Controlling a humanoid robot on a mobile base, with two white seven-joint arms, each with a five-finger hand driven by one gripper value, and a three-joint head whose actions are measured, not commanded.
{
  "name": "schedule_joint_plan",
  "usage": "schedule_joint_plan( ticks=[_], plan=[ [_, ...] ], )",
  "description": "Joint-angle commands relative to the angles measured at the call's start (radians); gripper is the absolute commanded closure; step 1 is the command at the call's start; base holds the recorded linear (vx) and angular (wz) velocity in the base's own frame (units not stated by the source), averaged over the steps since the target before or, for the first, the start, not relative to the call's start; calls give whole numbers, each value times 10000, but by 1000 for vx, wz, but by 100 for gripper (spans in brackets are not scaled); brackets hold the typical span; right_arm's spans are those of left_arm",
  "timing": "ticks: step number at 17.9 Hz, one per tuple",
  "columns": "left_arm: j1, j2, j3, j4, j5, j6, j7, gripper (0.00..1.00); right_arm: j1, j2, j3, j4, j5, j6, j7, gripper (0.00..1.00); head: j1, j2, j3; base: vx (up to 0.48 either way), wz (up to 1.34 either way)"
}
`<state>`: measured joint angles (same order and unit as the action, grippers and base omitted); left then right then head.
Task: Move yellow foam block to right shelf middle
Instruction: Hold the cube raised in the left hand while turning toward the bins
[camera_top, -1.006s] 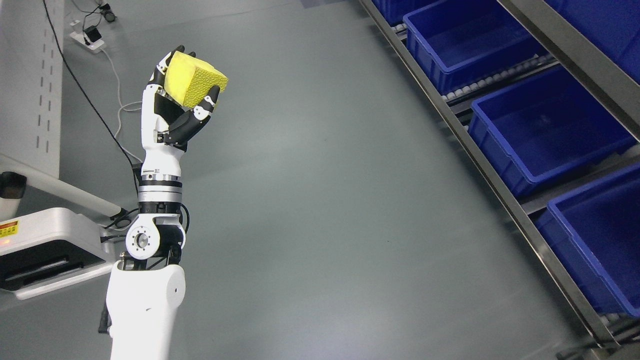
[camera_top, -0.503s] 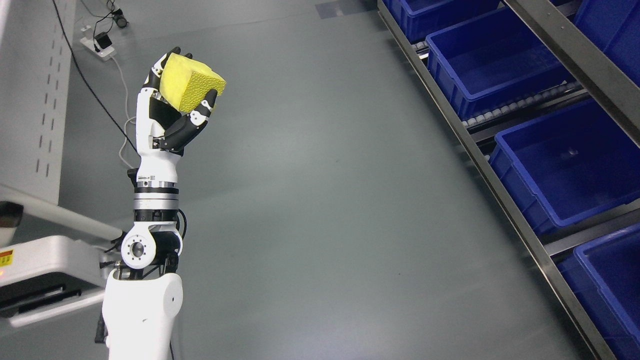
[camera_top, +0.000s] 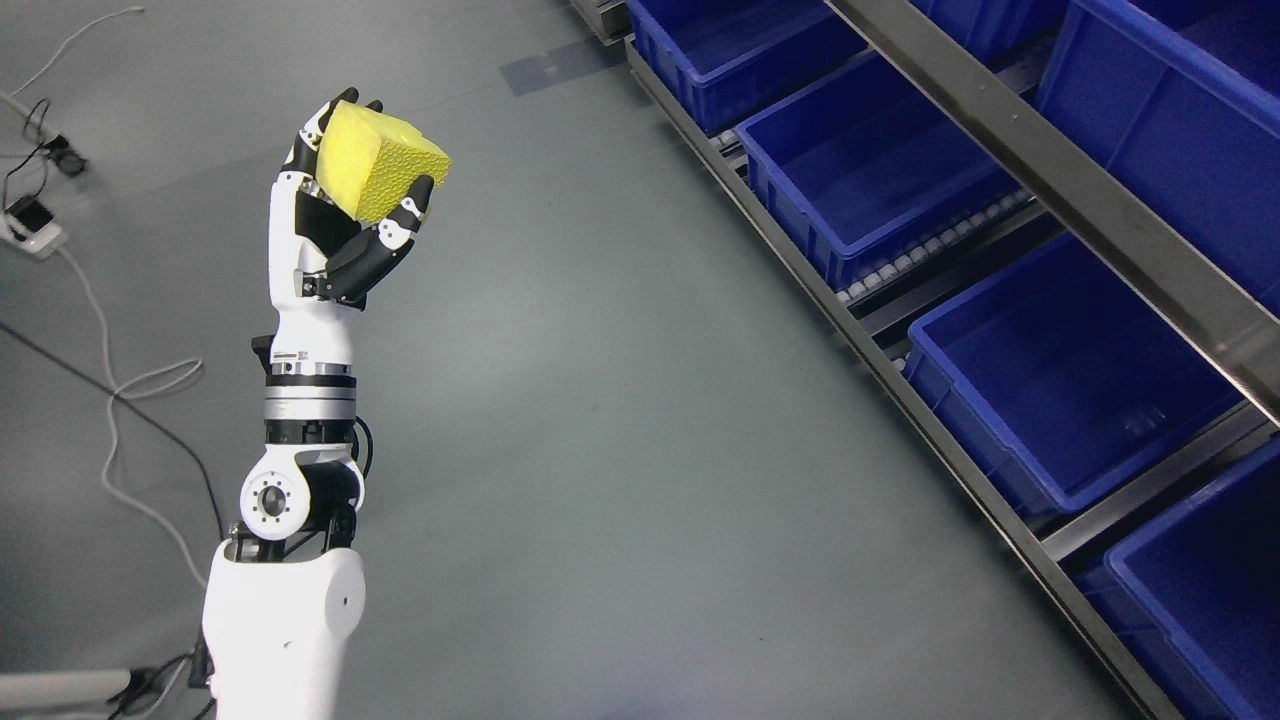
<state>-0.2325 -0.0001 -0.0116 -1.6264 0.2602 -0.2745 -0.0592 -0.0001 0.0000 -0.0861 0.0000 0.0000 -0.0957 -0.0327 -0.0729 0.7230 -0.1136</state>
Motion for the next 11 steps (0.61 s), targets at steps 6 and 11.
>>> schedule_joint_plan(
  ticks=[6, 11],
  plan=[
    [-7, 175, -298, -134, 6, -1, -144, 52, 16, -175, -13, -174, 31, 6, -10, 0, 0, 0, 0, 483, -400],
    [-83, 175, -314, -196, 6, -155, -144, 52, 16, -175, 2, -174, 31, 6, -10, 0, 0, 0, 0, 444, -437]
  ],
)
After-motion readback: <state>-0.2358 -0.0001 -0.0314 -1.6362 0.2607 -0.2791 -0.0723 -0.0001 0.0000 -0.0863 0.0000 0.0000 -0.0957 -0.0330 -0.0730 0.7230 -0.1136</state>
